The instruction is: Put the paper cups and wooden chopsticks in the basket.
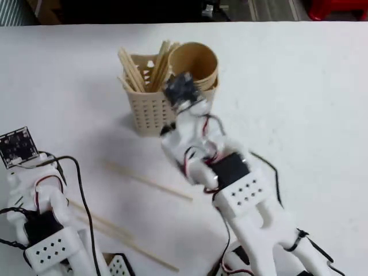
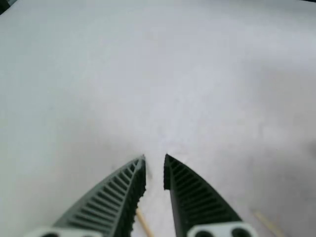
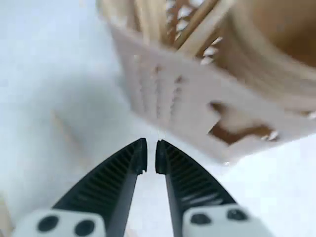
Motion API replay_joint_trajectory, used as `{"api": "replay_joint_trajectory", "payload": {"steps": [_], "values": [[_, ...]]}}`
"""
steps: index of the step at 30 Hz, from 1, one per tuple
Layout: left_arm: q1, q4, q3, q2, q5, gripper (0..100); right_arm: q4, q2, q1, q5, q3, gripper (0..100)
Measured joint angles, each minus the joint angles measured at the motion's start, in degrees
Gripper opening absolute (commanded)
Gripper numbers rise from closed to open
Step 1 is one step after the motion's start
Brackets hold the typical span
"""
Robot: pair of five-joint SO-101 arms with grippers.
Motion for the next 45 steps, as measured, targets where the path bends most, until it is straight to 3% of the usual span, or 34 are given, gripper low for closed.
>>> {"api": "replay_joint_trajectory", "payload": {"steps": [3, 8, 18, 25, 38, 42, 45], "values": [[0.00, 0.00, 0.00, 0.00, 0.00, 8, 0.18, -0.09, -4.66, 2.02, 3.60, 5.7], [0.00, 0.00, 0.00, 0.00, 0.00, 8, 2.29, 2.29, -10.11, 5.80, 4.13, 16.1], [0.00, 0.00, 0.00, 0.00, 0.00, 8, 8.18, 26.02, -16.79, 12.75, -9.58, 17.0], [0.00, -0.18, 1.05, 0.00, 0.00, 8, 8.18, 41.85, -17.14, 14.77, -18.20, 17.0], [0.00, -1.49, 1.05, 0.00, 0.00, 8, 8.18, 58.46, -16.26, 14.77, -27.43, 16.2], [0.00, -1.49, 1.05, 0.00, 0.00, 8, 9.49, 61.54, -15.91, 14.77, -30.42, 2.5], [0.00, -1.49, 1.05, 0.00, 0.00, 8, 10.64, 63.03, -15.30, 14.77, -32.88, 2.6]]}}
